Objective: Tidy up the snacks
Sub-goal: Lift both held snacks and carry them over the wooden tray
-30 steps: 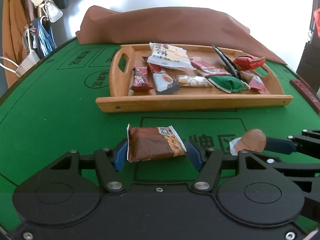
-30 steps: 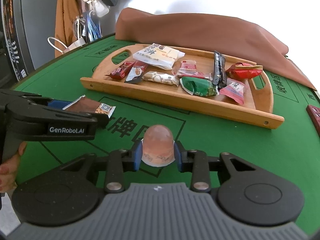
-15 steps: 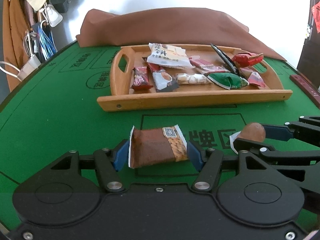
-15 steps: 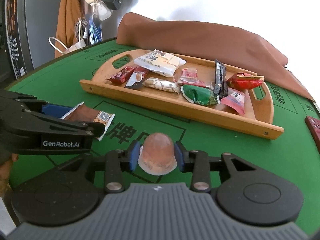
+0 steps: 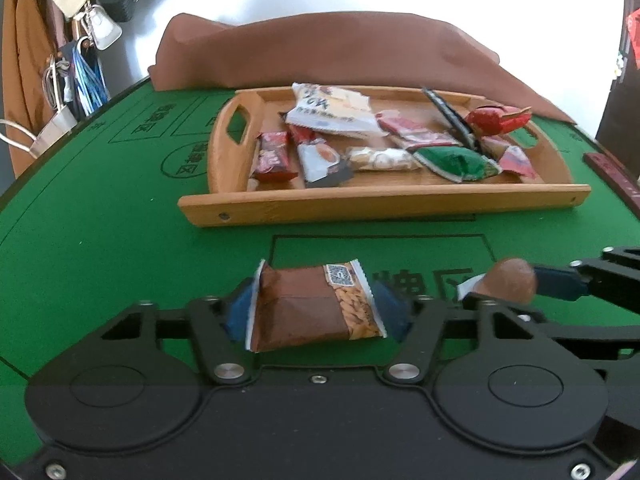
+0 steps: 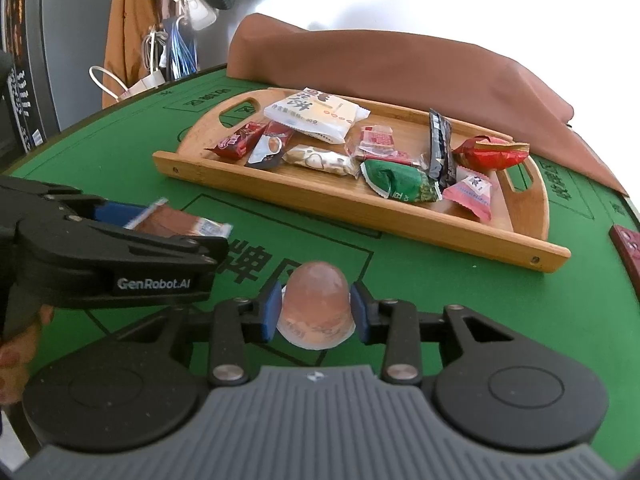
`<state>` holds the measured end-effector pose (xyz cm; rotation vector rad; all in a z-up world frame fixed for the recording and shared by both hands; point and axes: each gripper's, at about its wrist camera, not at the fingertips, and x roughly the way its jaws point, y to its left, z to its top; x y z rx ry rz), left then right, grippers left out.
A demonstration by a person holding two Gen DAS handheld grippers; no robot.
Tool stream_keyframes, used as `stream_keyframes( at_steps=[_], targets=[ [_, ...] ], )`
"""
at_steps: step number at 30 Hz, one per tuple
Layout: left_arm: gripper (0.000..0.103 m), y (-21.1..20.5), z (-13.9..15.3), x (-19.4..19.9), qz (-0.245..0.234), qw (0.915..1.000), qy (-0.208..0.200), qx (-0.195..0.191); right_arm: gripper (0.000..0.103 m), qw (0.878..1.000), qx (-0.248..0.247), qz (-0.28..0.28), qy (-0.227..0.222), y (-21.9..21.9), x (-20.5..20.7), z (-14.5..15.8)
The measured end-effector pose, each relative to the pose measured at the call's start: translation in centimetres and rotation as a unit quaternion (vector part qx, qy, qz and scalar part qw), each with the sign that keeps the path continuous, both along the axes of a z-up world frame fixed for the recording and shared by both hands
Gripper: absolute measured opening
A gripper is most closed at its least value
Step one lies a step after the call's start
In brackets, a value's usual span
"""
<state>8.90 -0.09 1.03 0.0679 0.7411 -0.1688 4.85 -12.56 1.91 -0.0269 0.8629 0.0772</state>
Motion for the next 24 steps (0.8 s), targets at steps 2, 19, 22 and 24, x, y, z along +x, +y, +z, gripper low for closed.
stream_keyframes(
  at_steps=[2, 19, 22, 24],
  targets=[
    [0.042, -0.3, 0.4, -0.4, 0.0, 0.9998, -0.015, 0.009, 0.042, 1.0, 0.007, 0.0, 0.003, -0.1, 0.1, 0.1],
    [0.091, -0.2, -0.2, -0.9, 0.0, 0.9999, -0.004, 0.015, 0.043, 0.999, 0.01, -0.042, 0.004, -2.1, -0.1, 0.3],
    [0.096, -0.5, -0.6, -0.5, 0.002, 1.0, 0.009, 0.002, 0.043, 0.999, 0.006, -0.048, 0.0, -2.5, -0.4, 0.4],
    [0.097, -0.7, -0.7, -0.3, 0.008, 0.9999, 0.012, 0.0, 0.042, 0.999, 0.007, -0.051, -0.001, -2.7, -0.4, 0.4]
  ],
)
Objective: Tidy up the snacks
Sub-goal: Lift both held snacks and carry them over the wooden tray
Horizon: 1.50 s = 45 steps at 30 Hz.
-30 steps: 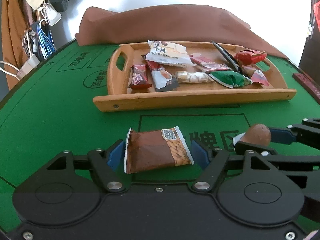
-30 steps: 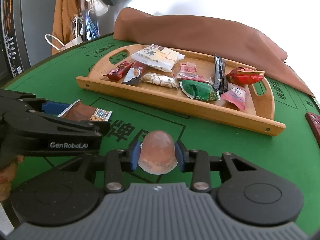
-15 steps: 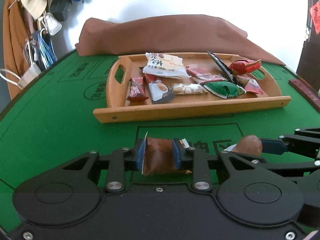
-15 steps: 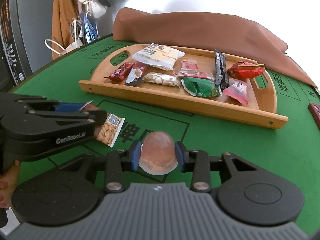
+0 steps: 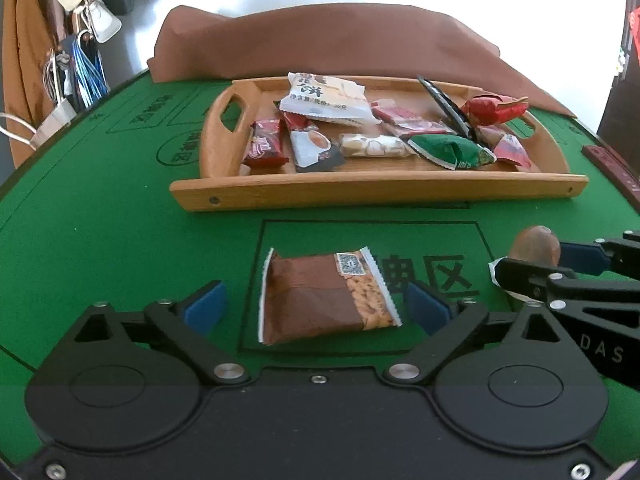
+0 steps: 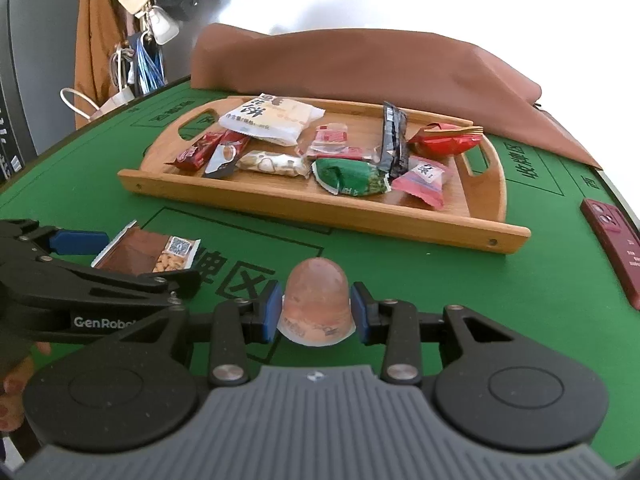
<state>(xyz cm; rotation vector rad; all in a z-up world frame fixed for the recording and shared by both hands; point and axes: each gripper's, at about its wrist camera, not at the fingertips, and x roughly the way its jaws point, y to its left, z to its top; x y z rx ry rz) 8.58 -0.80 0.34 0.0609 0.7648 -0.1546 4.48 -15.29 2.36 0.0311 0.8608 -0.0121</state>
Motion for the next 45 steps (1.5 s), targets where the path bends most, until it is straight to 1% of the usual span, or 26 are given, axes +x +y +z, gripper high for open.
stream_keyframes(
  at_steps=[1, 2, 3, 4, 5, 6, 10, 15, 21, 24, 28, 31, 36, 41, 45],
  targets=[
    [0.097, -0.1, 0.0, 0.0, 0.003, 1.0, -0.001, 0.0, 0.042, 1.0, 0.0, -0.002, 0.0, 0.0, 0.0, 0.0],
    [0.094, -0.2, 0.0, 0.0, 0.004, 1.0, -0.002, 0.0, 0.042, 1.0, -0.001, -0.003, -0.001, 0.0, 0.1, -0.1],
    [0.086, -0.2, 0.1, 0.0, 0.0, 1.0, -0.004, -0.001, 0.042, 1.0, -0.001, -0.003, -0.001, 0.0, 0.2, -0.1],
    [0.081, -0.4, 0.2, -0.2, -0.005, 1.0, -0.008, -0.001, 0.043, 1.0, 0.0, -0.002, -0.001, 0.0, 0.2, -0.1],
    [0.07, -0.5, 0.3, -0.4, -0.01, 0.9999, -0.012, -0.001, 0.042, 1.0, 0.002, 0.001, -0.001, 0.1, 0.2, -0.1],
    [0.061, -0.7, 0.4, -0.6, -0.015, 0.9998, -0.014, 0.0, 0.042, 1.0, 0.003, 0.004, -0.001, 0.2, 0.3, -0.1],
    [0.055, -1.0, 0.5, -1.0, -0.012, 0.9997, -0.019, 0.003, 0.042, 1.0, 0.0, 0.007, -0.002, 0.6, 0.2, -0.1],
    [0.052, -1.2, 0.7, -1.2, -0.009, 0.9998, -0.019, 0.006, 0.042, 1.0, 0.009, 0.005, 0.001, 0.6, 0.2, -0.1],
    [0.051, -1.1, 0.9, -1.4, -0.007, 0.9998, -0.018, 0.01, 0.042, 1.0, 0.015, 0.006, 0.0, 0.6, 0.2, -0.1],
    [0.051, -1.1, 1.1, -1.6, -0.008, 0.9996, -0.023, 0.016, 0.042, 1.0, 0.019, 0.008, 0.0, 0.5, 0.1, 0.0],
    [0.051, -1.0, 1.4, -1.6, -0.009, 0.9995, -0.026, 0.015, 0.042, 1.0, 0.024, 0.008, -0.004, 0.5, 0.2, 0.2],
    [0.051, -0.9, 1.8, -1.4, -0.012, 0.9994, -0.03, 0.01, 0.042, 1.0, 0.026, 0.007, -0.009, 0.5, 0.3, 0.5],
    [0.051, -0.5, 2.9, -0.7, -0.011, 0.9991, -0.04, -0.001, 0.039, 0.998, 0.054, 0.001, -0.013, -0.3, 0.9, 1.3],
    [0.051, 0.3, 4.0, 0.2, -0.003, 0.9988, -0.046, -0.013, 0.039, 0.998, 0.061, -0.01, -0.009, -1.2, 1.4, 1.3],
    [0.051, 0.7, 4.7, 1.1, -0.003, 0.9987, -0.046, -0.023, 0.039, 0.997, 0.072, -0.02, -0.012, -2.3, 1.9, 2.0]
  ],
)
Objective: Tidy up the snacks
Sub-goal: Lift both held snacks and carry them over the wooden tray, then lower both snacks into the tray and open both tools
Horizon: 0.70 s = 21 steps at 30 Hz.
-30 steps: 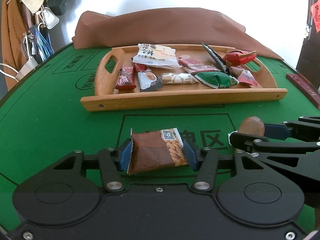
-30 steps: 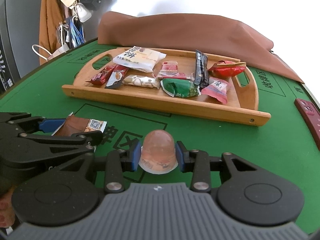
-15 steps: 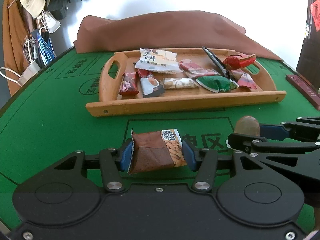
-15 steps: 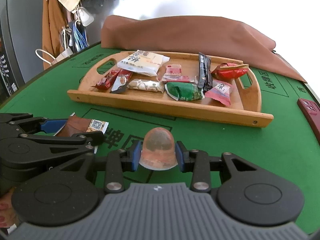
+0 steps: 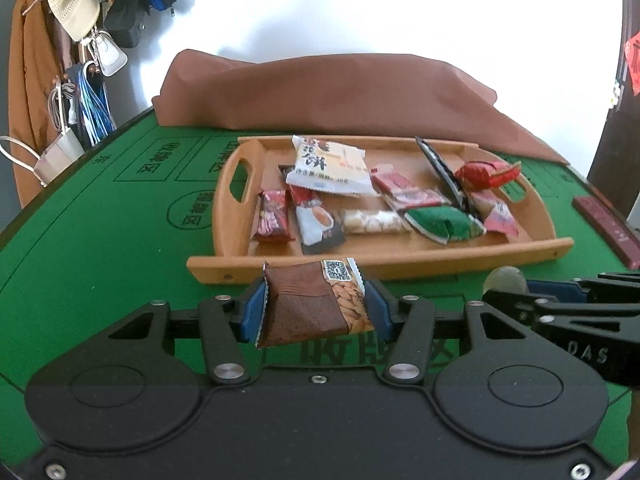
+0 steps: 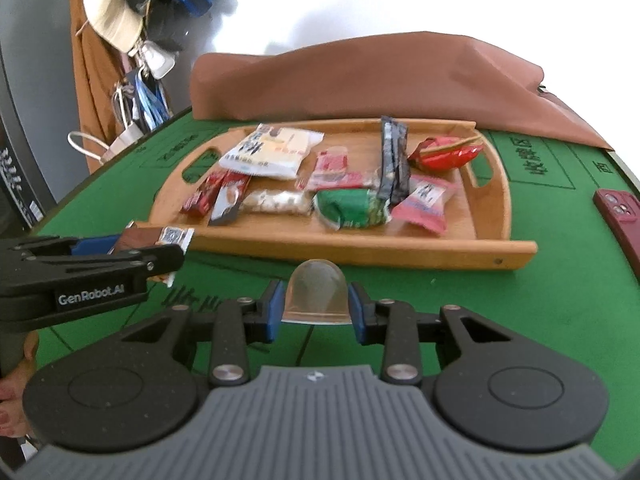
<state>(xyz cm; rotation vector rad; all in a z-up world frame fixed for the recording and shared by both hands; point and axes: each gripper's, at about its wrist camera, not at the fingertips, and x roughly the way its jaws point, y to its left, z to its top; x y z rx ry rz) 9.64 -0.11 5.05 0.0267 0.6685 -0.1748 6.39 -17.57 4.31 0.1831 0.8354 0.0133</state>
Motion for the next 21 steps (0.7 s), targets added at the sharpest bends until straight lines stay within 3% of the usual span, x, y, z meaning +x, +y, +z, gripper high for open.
stream_keyframes(
  at_steps=[9, 19, 20, 21],
  targets=[
    [0.051, -0.3, 1.9, 2.9, -0.015, 0.9996, -0.007, -0.022, 0.039, 1.0, 0.01, -0.021, -0.015, -2.4, 3.2, 2.1],
    [0.049, -1.7, 2.3, 9.8, -0.027, 0.9987, 0.02, -0.038, 0.039, 0.999, 0.023, -0.034, 0.003, -4.6, 10.3, 2.0],
    [0.02, -1.9, 2.1, 10.4, -0.024, 0.9989, 0.022, -0.035, 0.039, 0.999, 0.025, -0.038, 0.007, -4.9, 11.2, 1.8],
    [0.011, -2.1, 1.9, 11.1, -0.022, 0.9987, 0.028, -0.035, 0.039, 0.999, 0.027, -0.041, 0.013, -5.1, 12.1, 1.5]
  ],
)
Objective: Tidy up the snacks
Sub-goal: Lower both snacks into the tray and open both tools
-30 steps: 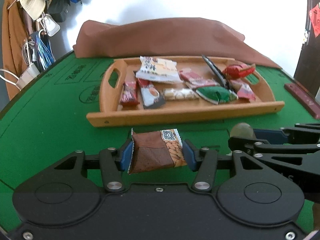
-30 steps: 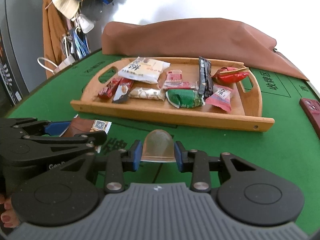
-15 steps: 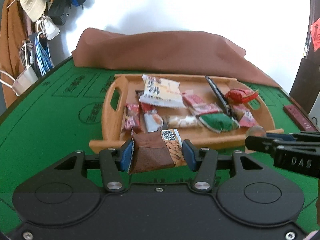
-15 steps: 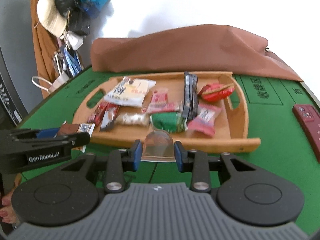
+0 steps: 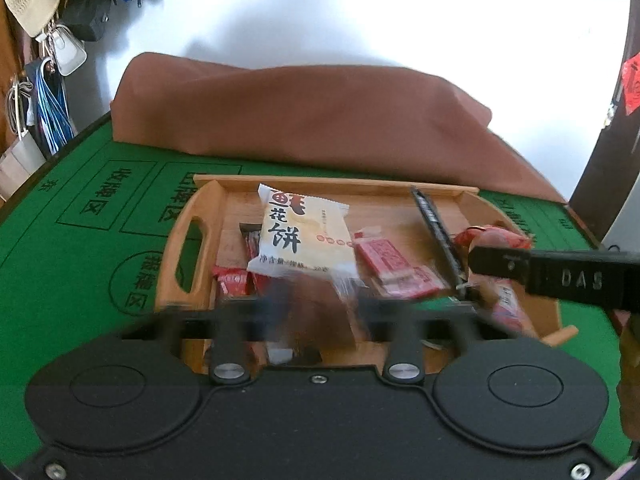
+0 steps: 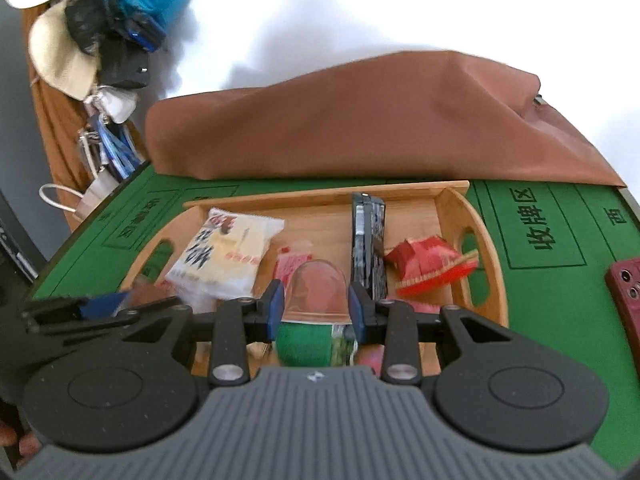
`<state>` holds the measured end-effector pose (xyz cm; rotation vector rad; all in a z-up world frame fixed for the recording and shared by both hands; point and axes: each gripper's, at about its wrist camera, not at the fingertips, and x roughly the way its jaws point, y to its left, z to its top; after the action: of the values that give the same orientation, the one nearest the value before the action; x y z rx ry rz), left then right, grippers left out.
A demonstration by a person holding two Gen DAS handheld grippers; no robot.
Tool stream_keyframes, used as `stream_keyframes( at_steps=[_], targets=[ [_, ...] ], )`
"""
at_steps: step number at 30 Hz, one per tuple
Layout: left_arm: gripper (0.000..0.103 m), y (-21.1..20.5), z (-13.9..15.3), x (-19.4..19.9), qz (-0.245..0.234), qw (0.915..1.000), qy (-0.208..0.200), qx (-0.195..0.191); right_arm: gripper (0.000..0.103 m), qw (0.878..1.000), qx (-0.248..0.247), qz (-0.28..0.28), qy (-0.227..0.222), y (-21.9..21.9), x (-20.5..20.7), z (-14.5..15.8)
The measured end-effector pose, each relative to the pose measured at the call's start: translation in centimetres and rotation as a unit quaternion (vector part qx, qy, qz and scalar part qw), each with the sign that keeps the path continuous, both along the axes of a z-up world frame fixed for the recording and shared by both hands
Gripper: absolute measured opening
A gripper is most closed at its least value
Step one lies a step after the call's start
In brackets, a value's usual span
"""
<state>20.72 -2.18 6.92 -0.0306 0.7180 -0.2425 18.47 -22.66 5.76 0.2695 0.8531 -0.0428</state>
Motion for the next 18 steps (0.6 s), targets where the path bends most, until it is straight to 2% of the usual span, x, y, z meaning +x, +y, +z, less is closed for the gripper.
stream_keyframes(
  at_steps=[3, 6, 9, 18],
  targets=[
    [0.014, -0.3, -0.9, 1.7, -0.003, 0.9998, 0.019, -0.009, 0.039, 1.0, 0.009, -0.005, 0.02, -0.4, 2.1, -1.2],
    [0.015, -0.9, -1.8, 2.8, 0.001, 0.9997, 0.025, 0.006, 0.039, 0.999, 0.004, -0.009, 0.036, -0.5, 3.6, -2.5],
    [0.014, -1.1, -2.7, 3.3, 0.0, 0.9994, 0.033, 0.006, 0.039, 0.999, 0.005, -0.01, 0.045, -0.3, 4.2, -3.4],
    [0.014, -1.4, -3.5, 3.5, 0.003, 0.9993, 0.032, 0.019, 0.04, 0.999, -0.004, -0.005, 0.039, 0.2, 4.9, -3.8]
  ],
)
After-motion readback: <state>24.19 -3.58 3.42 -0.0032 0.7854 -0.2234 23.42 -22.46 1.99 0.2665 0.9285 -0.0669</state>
